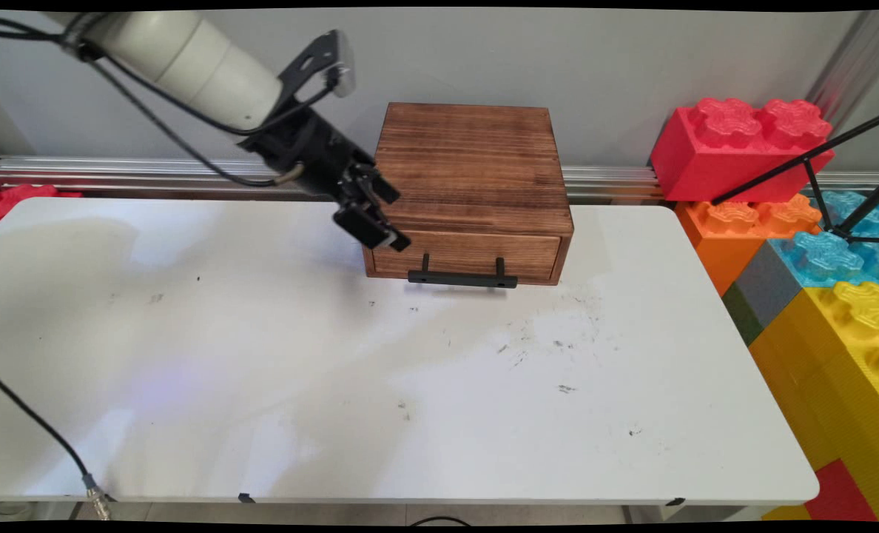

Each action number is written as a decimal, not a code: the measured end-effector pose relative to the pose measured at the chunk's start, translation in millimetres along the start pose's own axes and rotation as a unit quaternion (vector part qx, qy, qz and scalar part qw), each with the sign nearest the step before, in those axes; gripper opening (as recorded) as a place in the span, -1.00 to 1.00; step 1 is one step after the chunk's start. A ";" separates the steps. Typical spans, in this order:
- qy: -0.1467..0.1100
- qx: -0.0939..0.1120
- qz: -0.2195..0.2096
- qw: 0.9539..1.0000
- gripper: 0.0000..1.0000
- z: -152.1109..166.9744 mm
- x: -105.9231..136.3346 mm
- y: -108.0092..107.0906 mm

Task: Open the drawer

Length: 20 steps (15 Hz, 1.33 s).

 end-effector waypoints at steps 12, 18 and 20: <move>-0.048 0.017 0.068 0.996 1.00 49.1 52.4 2.1; -0.078 0.015 0.107 0.991 1.00 86.0 64.1 1.7; -0.086 0.014 0.113 0.990 1.00 96.8 64.5 2.4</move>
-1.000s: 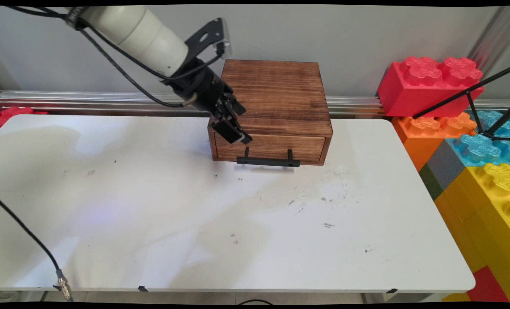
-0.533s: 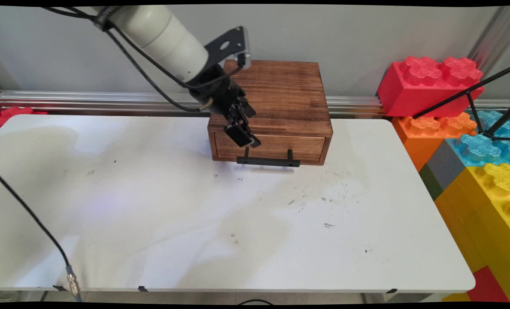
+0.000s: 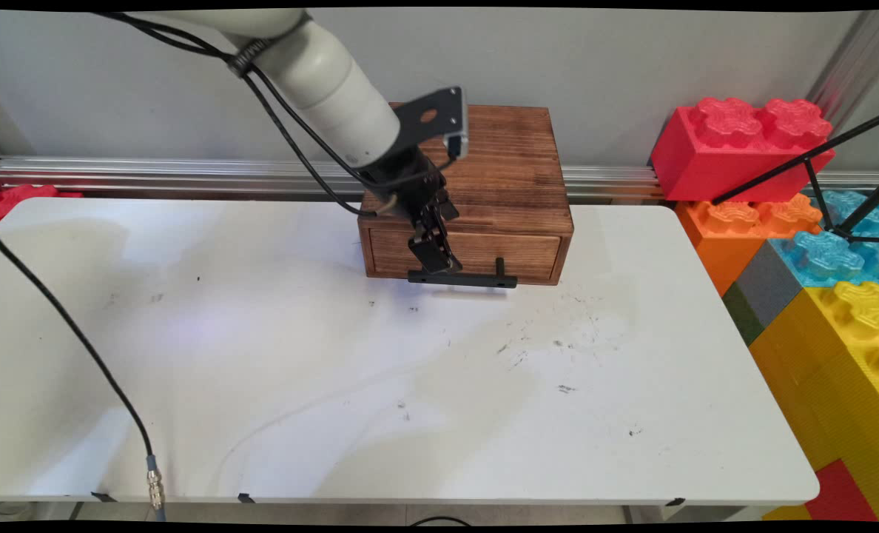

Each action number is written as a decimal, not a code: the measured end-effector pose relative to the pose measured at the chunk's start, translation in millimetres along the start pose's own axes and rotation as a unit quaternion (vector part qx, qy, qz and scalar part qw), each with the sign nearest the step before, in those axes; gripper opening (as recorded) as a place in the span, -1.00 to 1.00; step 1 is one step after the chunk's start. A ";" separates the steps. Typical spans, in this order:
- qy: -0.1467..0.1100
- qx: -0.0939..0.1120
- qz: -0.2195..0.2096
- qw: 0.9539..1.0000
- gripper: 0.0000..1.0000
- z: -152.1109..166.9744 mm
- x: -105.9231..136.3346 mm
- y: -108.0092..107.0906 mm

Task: Open the drawer

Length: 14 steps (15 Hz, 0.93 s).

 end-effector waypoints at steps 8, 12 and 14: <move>-0.028 -0.003 0.039 0.999 1.00 47.4 1.1 8.0; -0.031 0.003 0.049 0.998 1.00 62.2 -0.4 9.6; -0.033 0.005 0.054 0.998 1.00 69.3 -1.3 10.1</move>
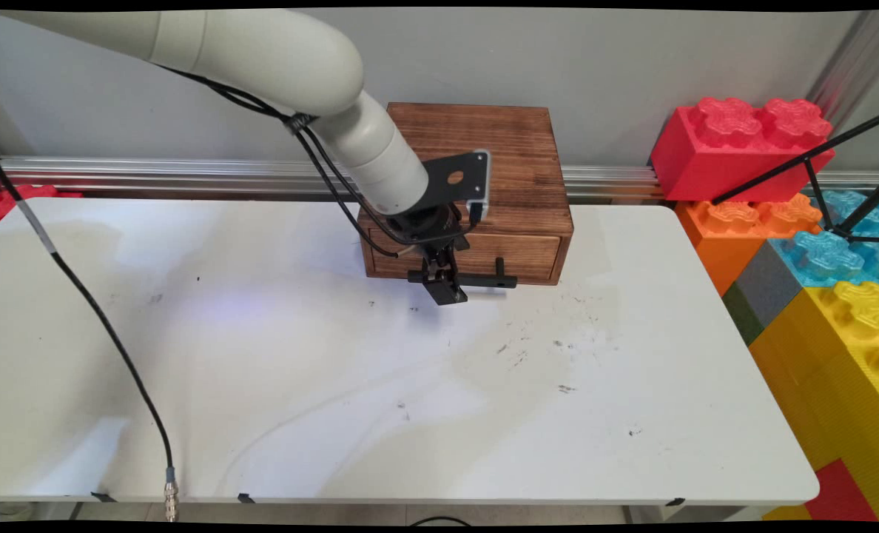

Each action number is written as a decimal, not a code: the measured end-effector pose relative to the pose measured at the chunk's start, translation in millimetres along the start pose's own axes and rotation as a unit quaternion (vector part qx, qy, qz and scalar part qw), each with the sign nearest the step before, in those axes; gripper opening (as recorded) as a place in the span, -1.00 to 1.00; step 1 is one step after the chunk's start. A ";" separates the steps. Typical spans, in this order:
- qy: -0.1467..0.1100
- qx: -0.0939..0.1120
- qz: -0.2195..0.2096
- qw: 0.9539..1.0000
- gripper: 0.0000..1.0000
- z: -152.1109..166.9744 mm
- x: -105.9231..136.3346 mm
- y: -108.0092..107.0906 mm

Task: Open the drawer

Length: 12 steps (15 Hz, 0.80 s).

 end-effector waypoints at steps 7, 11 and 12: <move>-0.007 0.003 0.012 1.000 1.00 26.7 -4.0 4.3; -0.008 0.004 0.014 1.000 1.00 36.2 -5.7 4.6; -0.009 0.004 0.013 1.000 1.00 38.9 -6.6 4.6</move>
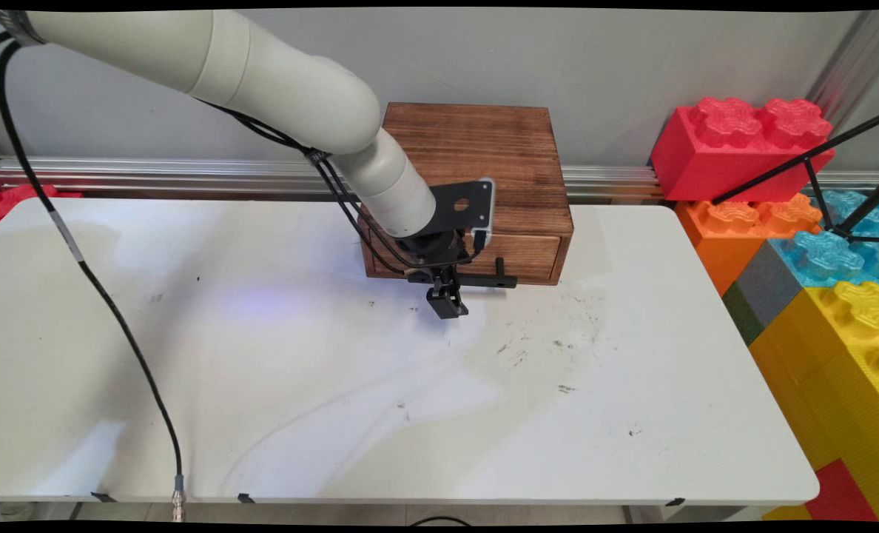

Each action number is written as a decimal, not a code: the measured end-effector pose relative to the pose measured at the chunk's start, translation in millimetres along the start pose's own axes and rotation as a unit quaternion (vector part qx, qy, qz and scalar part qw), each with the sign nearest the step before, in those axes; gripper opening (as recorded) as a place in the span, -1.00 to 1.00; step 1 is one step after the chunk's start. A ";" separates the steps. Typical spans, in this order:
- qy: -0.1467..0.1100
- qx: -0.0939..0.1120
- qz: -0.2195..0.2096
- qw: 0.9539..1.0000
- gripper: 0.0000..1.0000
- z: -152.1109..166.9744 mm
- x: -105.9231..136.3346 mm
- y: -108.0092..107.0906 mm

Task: Open the drawer

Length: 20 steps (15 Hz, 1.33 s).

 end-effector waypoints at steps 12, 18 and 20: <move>0.000 -0.005 -0.011 1.000 1.00 23.0 -6.5 1.0; 0.004 -0.007 -0.017 1.000 1.00 31.4 -8.1 -0.1; 0.006 -0.008 -0.020 1.000 1.00 34.0 -8.5 -0.1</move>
